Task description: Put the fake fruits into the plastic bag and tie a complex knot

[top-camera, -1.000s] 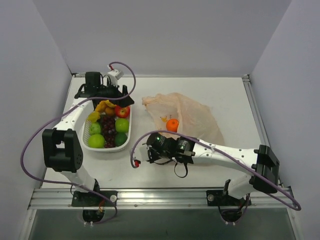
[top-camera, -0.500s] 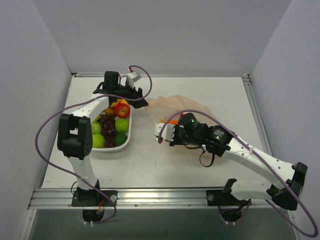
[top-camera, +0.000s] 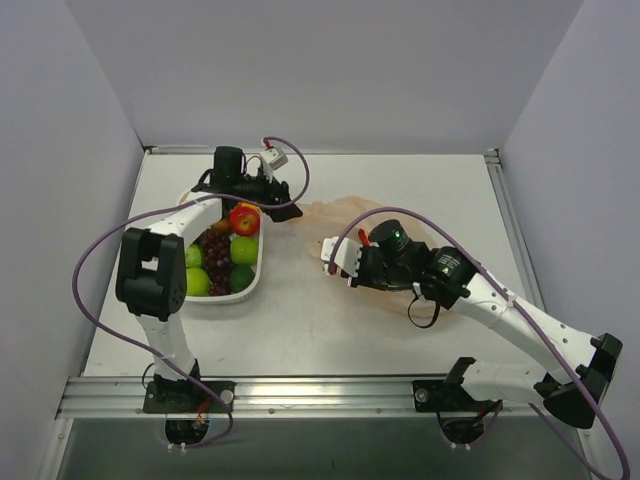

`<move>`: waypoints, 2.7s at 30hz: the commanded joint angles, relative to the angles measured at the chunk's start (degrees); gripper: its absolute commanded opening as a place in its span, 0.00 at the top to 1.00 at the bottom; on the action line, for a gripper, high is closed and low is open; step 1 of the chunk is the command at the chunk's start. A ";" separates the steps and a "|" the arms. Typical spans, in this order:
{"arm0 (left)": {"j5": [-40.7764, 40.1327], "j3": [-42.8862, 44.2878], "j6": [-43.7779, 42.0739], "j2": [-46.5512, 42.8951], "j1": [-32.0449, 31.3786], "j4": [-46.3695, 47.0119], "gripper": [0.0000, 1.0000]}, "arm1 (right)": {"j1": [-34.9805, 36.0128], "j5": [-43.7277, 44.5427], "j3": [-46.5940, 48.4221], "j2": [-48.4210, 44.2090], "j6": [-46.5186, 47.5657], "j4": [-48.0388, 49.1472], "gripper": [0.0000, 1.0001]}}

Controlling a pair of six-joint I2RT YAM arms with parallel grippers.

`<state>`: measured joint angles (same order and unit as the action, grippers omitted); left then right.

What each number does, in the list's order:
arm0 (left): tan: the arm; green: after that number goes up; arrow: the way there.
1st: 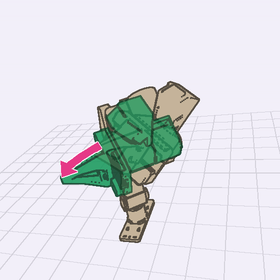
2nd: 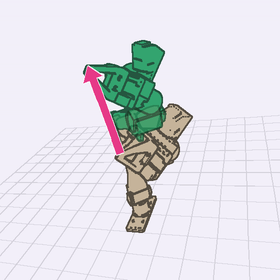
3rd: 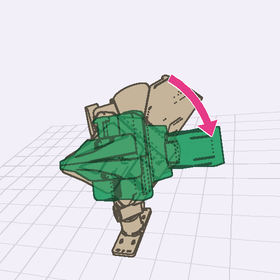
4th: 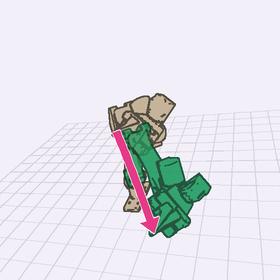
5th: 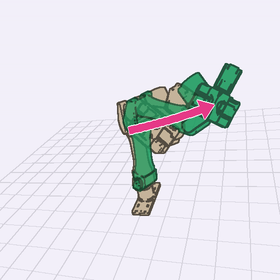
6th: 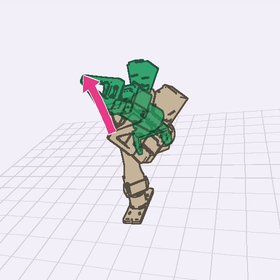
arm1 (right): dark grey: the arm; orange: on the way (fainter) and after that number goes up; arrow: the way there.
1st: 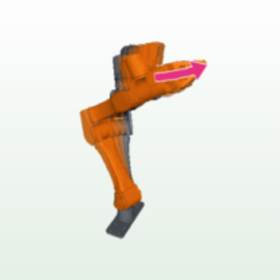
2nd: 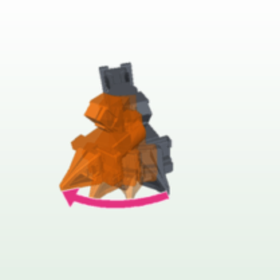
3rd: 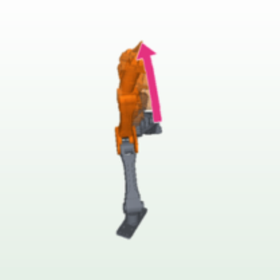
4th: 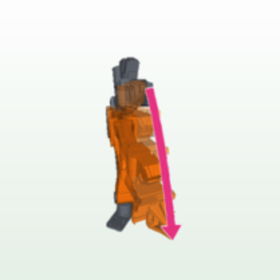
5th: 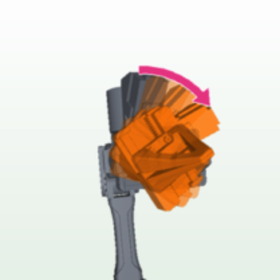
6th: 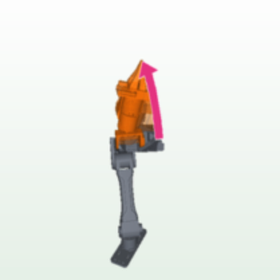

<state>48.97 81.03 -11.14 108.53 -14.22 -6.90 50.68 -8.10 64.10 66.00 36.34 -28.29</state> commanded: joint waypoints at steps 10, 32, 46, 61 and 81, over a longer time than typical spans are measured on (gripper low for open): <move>5.17 -7.65 -27.69 -10.89 0.33 -7.07 0.03 | -1.54 -3.59 0.15 -2.98 -2.06 -2.29 1.00; -5.65 -1.60 -36.61 -11.75 -3.72 -14.37 0.99 | -6.20 -4.03 1.73 -6.58 -3.99 -3.96 1.00; 5.34 16.17 7.43 -21.87 10.35 -14.28 1.00 | -26.93 -4.55 14.12 -16.06 -11.20 -3.61 1.00; -7.40 9.07 15.54 -28.72 10.88 -28.00 1.00 | -35.64 -9.82 2.71 -17.05 -9.27 2.45 1.00; 3.52 19.86 -7.73 -32.86 1.43 -27.81 0.03 | -36.00 -32.05 5.16 -18.97 -4.00 -0.01 1.00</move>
<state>50.11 98.65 -12.05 77.21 -6.48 -35.16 14.66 -32.27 67.13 48.73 29.95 -28.18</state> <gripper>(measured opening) 0.972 0.040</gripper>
